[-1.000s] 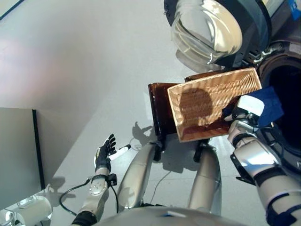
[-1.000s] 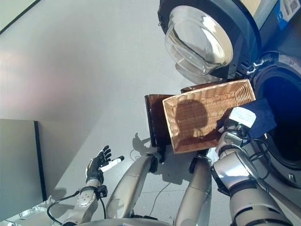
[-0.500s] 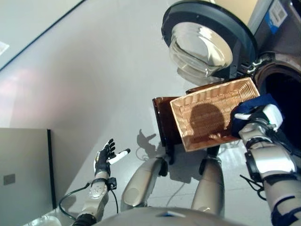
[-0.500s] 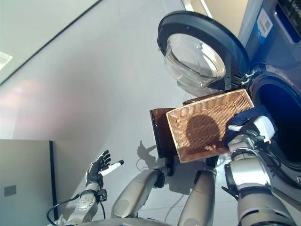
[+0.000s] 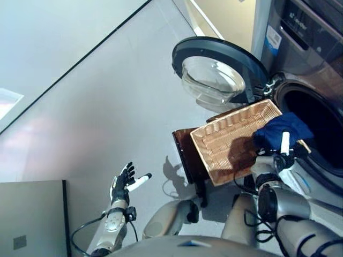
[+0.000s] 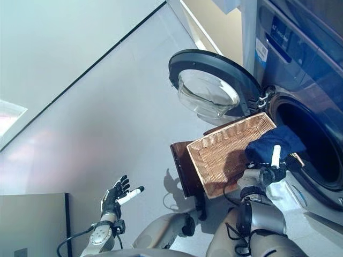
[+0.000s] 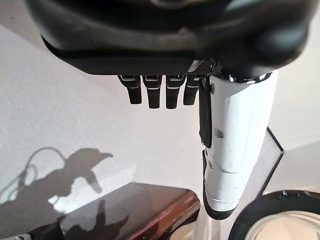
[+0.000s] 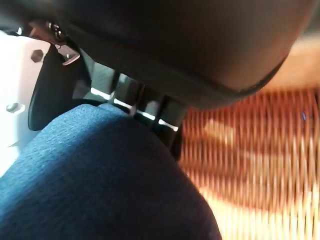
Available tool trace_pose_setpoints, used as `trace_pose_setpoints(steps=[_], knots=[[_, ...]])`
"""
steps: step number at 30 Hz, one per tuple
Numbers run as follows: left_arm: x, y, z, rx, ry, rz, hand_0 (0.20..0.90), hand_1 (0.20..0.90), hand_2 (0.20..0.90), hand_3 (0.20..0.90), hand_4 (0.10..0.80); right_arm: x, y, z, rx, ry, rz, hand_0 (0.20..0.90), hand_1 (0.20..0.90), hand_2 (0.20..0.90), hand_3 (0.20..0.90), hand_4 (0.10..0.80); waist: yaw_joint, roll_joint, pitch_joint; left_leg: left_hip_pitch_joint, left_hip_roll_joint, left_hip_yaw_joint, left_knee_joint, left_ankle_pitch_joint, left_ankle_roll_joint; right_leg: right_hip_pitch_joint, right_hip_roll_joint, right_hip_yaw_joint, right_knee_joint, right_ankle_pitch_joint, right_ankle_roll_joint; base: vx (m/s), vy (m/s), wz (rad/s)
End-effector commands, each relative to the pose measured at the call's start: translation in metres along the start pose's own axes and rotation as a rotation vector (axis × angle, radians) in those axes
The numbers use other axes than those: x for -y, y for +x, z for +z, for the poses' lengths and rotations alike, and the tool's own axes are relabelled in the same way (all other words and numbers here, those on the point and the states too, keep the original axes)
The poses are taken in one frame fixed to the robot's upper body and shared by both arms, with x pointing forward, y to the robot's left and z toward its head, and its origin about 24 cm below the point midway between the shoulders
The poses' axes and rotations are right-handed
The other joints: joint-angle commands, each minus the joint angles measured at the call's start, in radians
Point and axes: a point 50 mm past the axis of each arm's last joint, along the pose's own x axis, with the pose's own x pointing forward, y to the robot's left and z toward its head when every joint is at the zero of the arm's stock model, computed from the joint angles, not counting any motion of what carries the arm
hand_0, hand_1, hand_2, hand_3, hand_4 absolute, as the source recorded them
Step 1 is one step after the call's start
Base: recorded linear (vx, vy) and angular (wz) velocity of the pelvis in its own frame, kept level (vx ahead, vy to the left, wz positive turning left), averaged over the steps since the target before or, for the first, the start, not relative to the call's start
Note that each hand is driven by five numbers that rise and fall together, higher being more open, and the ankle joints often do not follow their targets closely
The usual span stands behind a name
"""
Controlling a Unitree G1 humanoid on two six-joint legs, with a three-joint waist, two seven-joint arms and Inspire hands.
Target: Pick up the clothes and place them into the washing machine
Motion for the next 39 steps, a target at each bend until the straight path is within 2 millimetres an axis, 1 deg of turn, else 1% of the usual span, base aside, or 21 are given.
trace_pose_setpoints(steps=[1, 3, 4, 5, 7, 8, 9, 12, 13, 16, 18, 19, 22, 27, 30, 32, 33, 34, 37, 38, 39], knots=[[-0.014, -0.002, 0.0, 0.04, -0.019, 0.048, 0.9, 0.9, 0.9, 0.9, 0.8, -0.053, -0.006, 0.042, 0.203, 0.141, 0.175, 0.2, 0.2, 0.2, 0.2, 0.3, 0.025, 0.026, -0.035, -0.1, 0.003, -0.032, 0.051, 0.009, -0.073, 0.047, 0.025, -0.025, 0.013, -0.099, -0.047, 0.0, 0.0, 0.0], [-0.017, -0.004, -0.001, 0.036, -0.013, 0.048, 0.9, 0.9, 0.9, 0.9, 0.8, -0.083, -0.011, 0.071, 0.288, 0.206, 0.229, 0.2, 0.2, 0.2, 0.2, 0.3, 0.035, 0.037, -0.048, -0.095, -0.001, -0.038, 0.049, 0.011, -0.074, 0.048, 0.02, -0.023, 0.016, -0.1, -0.046, 0.0, 0.0, 0.0], [-0.016, -0.003, -0.001, 0.038, -0.014, 0.045, 0.9, 0.9, 0.9, 0.9, 0.8, -0.085, -0.011, 0.072, 0.291, 0.206, 0.229, 0.2, 0.2, 0.2, 0.2, 0.3, 0.036, 0.039, -0.047, -0.096, -0.001, -0.038, 0.049, 0.011, -0.074, 0.048, 0.02, -0.023, 0.016, -0.1, -0.045, 0.0, 0.0, 0.0], [-0.017, -0.004, 0.0, 0.045, -0.013, 0.045, 0.9, 0.9, 0.9, 0.9, 0.8, -0.097, -0.014, 0.088, 0.338, 0.227, 0.26, 0.2, 0.2, 0.2, 0.2, 0.3, 0.04, 0.044, -0.052, -0.094, -0.003, -0.039, 0.048, 0.011, -0.075, 0.049, 0.018, -0.023, 0.015, -0.101, -0.044, 0.0, 0.0, 0.0], [-0.023, -0.004, 0.0, 0.048, -0.003, 0.054, 0.9, 0.9, 0.9, 0.9, 0.8, -0.127, -0.025, 0.139, 0.484, 0.295, 0.317, 0.2, 0.2, 0.2, 0.2, 0.3, 0.051, 0.055, -0.067, -0.094, -0.009, -0.044, 0.045, 0.014, -0.078, 0.051, 0.011, -0.025, 0.017, -0.103, -0.042, 0.005, 0.006, 0.02], [-0.022, -0.004, 0.0, 0.049, -0.005, 0.051, 0.9, 0.9, 0.9, 0.9, 0.8, -0.128, -0.026, 0.141, 0.488, 0.294, 0.316, 0.2, 0.2, 0.2, 0.2, 0.3, 0.052, 0.058, -0.067, -0.094, -0.009, -0.044, 0.045, 0.015, -0.078, 0.051, 0.011, -0.026, 0.017, -0.103, -0.042, 0.004, 0.008, 0.06], [-0.025, -0.003, 0.002, 0.058, 0.002, 0.061, 0.9, 0.9, 0.9, 0.9, 0.8, -0.14, -0.035, 0.164, 0.564, 0.314, 0.339, 0.2, 0.2, 0.2, 0.2, 0.3, 0.056, 0.063, -0.072, -0.093, -0.011, -0.046, 0.041, 0.016, -0.08, 0.05, 0.01, -0.028, 0.018, -0.105, -0.041, 0.003, 0.007, 0.05], [-0.034, -0.003, 0.001, 0.052, 0.02, 0.092, 0.9, 0.9, 0.9, 0.9, 0.8, -0.17, -0.076, 0.23, 0.806, 0.398, 0.381, 0.2, 0.2, 0.2, 0.2, 0.3, 0.056, 0.075, -0.084, -0.092, -0.014, -0.051, 0.04, 0.02, -0.083, 0.048, 0.005, -0.029, 0.024, -0.11, -0.04, 0.01, 0.01, 0.14], [-0.041, -0.004, 0.001, 0.054, 0.039, 0.105, 0.9, 0.9, 0.9, 0.9, 0.8, -0.183, -0.109, 0.271, 0.97, 0.428, 0.426, 0.2, 0.2, 0.2, 0.2, 0.3, 0.047, 0.076, -0.085, -0.093, -0.016, -0.052, 0.041, 0.022, -0.084, 0.043, 0.004, -0.026, 0.032, -0.11, -0.04, 0.004, 0.025, 0.19], [-0.044, -0.007, 0.0, 0.057, 0.039, 0.113, 0.9, 0.9, 0.9, 0.9, 0.8, -0.2, -0.151, 0.304, 1.103, 0.476, 0.487, 0.2, 0.2, 0.2, 0.2, 0.3, 0.034, 0.089, -0.079, -0.097, -0.024, -0.047, 0.041, 0.017, -0.081, 0.018, 0.006, -0.009, 0.058, -0.113, -0.041, -0.004, 0.042, 0.07], [-0.043, -0.007, 0.0, 0.058, 0.032, 0.113, 0.9, 0.9, 0.9, 0.9, 0.8, -0.202, -0.153, 0.304, 1.104, 0.476, 0.492, 0.211, 0.211, 0.211, 0.211, 0.308, 0.034, 0.092, -0.076, -0.099, -0.024, -0.043, 0.043, 0.016, -0.08, 0.012, 0.006, -0.004, 0.063, -0.115, -0.041, 0.001, 0.018, -0.01], [-0.046, -0.007, 0.001, 0.059, 0.027, 0.124, 0.9, 0.9, 0.9, 0.9, 0.8, -0.208, -0.15, 0.302, 1.105, 0.384, 0.501, 0.9, 0.9, 0.9, 0.9, 0.8, 0.026, 0.091, -0.071, -0.106, -0.027, -0.032, 0.051, 0.011, -0.077, -0.004, 0.006, 0.007, 0.065, -0.108, -0.041, 0.002, 0.06, -0.18], [-0.036, -0.003, 0.003, 0.064, -0.009, 0.111, 0.9, 0.9, 0.9, 0.9, 0.8, -0.223, -0.134, 0.275, 0.984, 0.244, 0.535, 0.9, 0.9, 0.9, 0.9, 0.8, 0.024, 0.1, -0.063, -0.126, -0.018, 0.004, 0.069, 0.001, -0.074, -0.039, 0.014, 0.044, 0.073, -0.099, -0.041, -0.01, 0.029, -0.41], [-0.028, -0.002, 0.007, 0.087, -0.047, 0.072, 0.9, 0.9, 0.9, 0.9, 0.8, -0.22, -0.119, 0.264, 0.938, 0.2, 0.499, 0.9, 0.9, 0.9, 0.9, 0.8, 0.03, 0.115, -0.075, -0.128, -0.016, 0.001, 0.068, 0.005, -0.076, -0.035, 0.013, 0.039, 0.075, -0.105, -0.044, -0.003, -0.007, -0.14], [-0.032, -0.004, 0.006, 0.083, -0.045, 0.085, 0.9, 0.9, 0.9, 0.9, 0.8, -0.218, -0.107, 0.257, 0.953, 0.045, 0.444, 0.9, 0.9, 0.9, 0.9, 0.8, 0.036, 0.119, -0.084, -0.126, -0.015, -0.005, 0.062, 0.01, -0.078, -0.033, 0.012, 0.029, 0.079, -0.108, -0.046, 0.0, 0.0, 0.0], [-0.04, -0.006, 0.002, 0.065, -0.029, 0.118, 0.9, 0.9, 0.9, 0.9, 0.8, -0.216, -0.092, 0.255, 1.013, -0.263, 0.313, 0.9, 0.9, 0.9, 0.9, 0.8, 0.041, 0.11, -0.089, -0.125, -0.014, -0.006, 0.056, 0.014, -0.08, -0.033, 0.014, 0.026, 0.076, -0.103, -0.048, 0.0, 0.0, 0.0], [-0.039, -0.006, 0.002, 0.066, -0.032, 0.117, 0.9, 0.9, 0.9, 0.9, 0.8, -0.217, -0.093, 0.256, 1.014, -0.263, 0.315, 0.9, 0.9, 0.9, 0.9, 0.8, 0.04, 0.112, -0.088, -0.125, -0.014, -0.006, 0.056, 0.014, -0.08, -0.034, 0.014, 0.026, 0.076, -0.103, -0.048, -0.055, -0.023, 0.03], [-0.053, -0.002, 0.007, 0.074, 0.018, 0.155, 0.9, 0.9, 0.9, 0.9, 0.8, -0.228, -0.09, 0.255, 1.29, -0.967, 0.082, 0.9, 0.9, 0.9, 0.9, 0.8, 0.051, 0.096, -0.09, -0.13, -0.01, -0.002, 0.053, 0.024, -0.081, -0.036, 0.02, 0.021, 0.07, -0.091, -0.052, -0.057, -0.022, 0.05], [-0.056, -0.003, 0.012, 0.098, 0.021, 0.166, 0.9, 0.9, 0.9, 0.9, 0.8, -0.243, -0.104, 0.25, 1.455, -1.199, 0.036, 0.9, 0.9, 0.9, 0.9, 0.8, 0.047, 0.098, -0.085, -0.133, -0.007, -0.003, 0.053, 0.027, -0.082, -0.041, 0.023, 0.021, 0.069, -0.085, -0.053, -0.023, -0.009, -0.02], [-0.055, -0.004, 0.011, 0.094, 0.027, 0.172, 0.9, 0.9, 0.9, 0.9, 0.8, -0.243, -0.105, 0.25, 1.44, -1.157, 0.041, 0.9, 0.9, 0.9, 0.9, 0.8, 0.046, 0.099, -0.083, -0.135, -0.008, -0.004, 0.054, 0.026, -0.081, -0.041, 0.024, 0.02, 0.069, -0.084, -0.052, -0.019, -0.011, -0.15], [-0.055, -0.004, 0.011, 0.093, 0.033, 0.168, 0.9, 0.9, 0.9, 0.9, 0.8, -0.237, -0.098, 0.251, 1.45, -1.232, -0.015, 0.9, 0.9, 0.9, 0.9, 0.8, 0.049, 0.092, -0.084, -0.136, -0.007, -0.007, 0.055, 0.027, -0.081, -0.042, 0.023, 0.019, 0.07, -0.083, -0.051, -0.028, -0.013, -0.09]])
